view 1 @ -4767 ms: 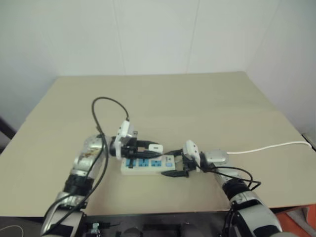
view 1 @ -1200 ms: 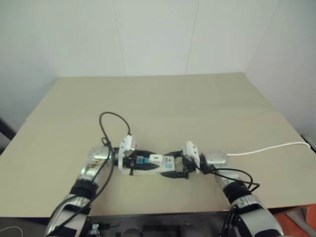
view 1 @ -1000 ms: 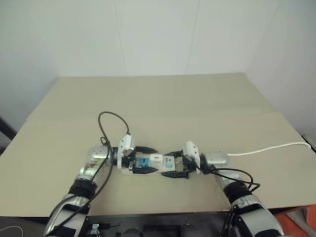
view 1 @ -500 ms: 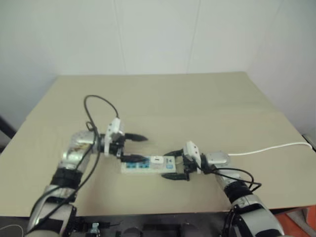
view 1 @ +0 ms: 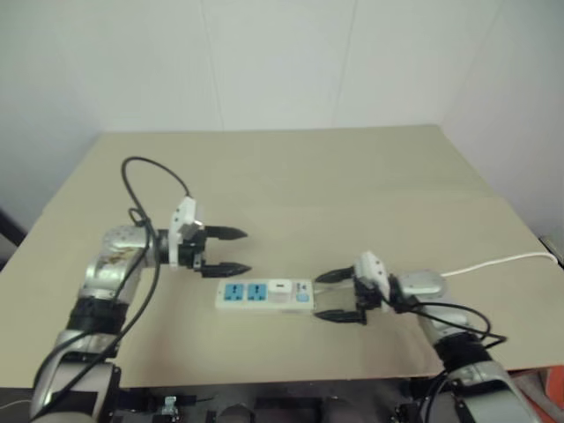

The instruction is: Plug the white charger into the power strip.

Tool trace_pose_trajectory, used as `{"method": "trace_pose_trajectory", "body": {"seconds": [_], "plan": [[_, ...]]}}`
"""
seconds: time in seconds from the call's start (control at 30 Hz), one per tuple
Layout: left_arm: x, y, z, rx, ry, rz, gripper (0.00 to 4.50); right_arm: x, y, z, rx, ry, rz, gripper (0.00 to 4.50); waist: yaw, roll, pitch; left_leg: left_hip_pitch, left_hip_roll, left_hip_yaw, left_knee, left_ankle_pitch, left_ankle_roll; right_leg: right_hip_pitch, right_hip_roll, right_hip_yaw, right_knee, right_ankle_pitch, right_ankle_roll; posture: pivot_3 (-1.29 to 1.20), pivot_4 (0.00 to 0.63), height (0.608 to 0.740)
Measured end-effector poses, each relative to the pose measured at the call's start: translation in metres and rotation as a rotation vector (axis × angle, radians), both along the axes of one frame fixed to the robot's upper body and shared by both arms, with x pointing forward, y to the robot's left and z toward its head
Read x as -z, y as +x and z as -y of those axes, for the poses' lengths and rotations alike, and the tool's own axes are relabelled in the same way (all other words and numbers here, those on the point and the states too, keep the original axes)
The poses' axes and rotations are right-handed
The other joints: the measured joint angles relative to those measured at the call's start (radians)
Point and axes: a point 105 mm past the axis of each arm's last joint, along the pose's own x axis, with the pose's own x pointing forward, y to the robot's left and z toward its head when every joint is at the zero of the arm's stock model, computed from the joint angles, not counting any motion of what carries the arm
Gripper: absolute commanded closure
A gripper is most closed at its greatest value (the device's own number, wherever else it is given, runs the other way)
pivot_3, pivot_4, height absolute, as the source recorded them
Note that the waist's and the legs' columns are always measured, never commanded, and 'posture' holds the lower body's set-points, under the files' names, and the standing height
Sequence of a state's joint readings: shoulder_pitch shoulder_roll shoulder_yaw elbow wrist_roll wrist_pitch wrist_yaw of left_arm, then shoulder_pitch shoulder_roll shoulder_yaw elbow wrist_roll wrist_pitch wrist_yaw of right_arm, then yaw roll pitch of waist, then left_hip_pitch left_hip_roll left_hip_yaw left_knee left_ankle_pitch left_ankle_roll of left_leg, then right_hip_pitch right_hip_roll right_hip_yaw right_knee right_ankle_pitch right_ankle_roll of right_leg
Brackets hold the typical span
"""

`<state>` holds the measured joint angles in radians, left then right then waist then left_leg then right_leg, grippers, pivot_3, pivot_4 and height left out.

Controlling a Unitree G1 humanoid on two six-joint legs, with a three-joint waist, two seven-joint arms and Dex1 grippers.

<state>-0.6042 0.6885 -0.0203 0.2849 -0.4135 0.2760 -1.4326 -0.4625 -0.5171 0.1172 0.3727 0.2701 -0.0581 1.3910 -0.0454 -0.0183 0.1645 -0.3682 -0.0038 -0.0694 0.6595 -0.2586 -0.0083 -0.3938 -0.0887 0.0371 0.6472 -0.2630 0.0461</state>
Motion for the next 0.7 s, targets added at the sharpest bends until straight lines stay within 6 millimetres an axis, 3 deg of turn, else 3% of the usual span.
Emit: {"method": "trace_pose_trajectory", "body": {"seconds": [0.37,0.5,0.7], "plan": [[-0.013,-0.03,-0.057,-0.083,0.116,-0.033,0.0,-0.043,0.001,0.057,0.112,-0.042,0.065,0.03,0.003,0.001,0.004,0.0,0.001,0.001,0.0,0.0,0.0,0.0,0.0,0.0,-0.001,0.0,0.0,0.0,0.15,0.74],[-0.022,-0.036,-0.065,-0.099,0.115,-0.023,0.0,-0.053,0.0,0.069,0.129,-0.056,0.069,0.03,0.005,0.001,0.005,0.0,0.001,0.002,0.0,0.0,0.0,0.0,0.0,0.0,-0.001,0.0,0.0,0.0,0.15,0.74],[-0.024,-0.037,-0.063,-0.099,0.11,-0.015,0.0,-0.057,0.001,0.069,0.128,-0.05,0.071,0.03,0.004,0.001,0.005,-0.001,0.001,0.002,0.0,0.0,0.0,0.0,0.0,0.0,-0.001,0.0,0.0,0.0,0.15,0.74]]}}
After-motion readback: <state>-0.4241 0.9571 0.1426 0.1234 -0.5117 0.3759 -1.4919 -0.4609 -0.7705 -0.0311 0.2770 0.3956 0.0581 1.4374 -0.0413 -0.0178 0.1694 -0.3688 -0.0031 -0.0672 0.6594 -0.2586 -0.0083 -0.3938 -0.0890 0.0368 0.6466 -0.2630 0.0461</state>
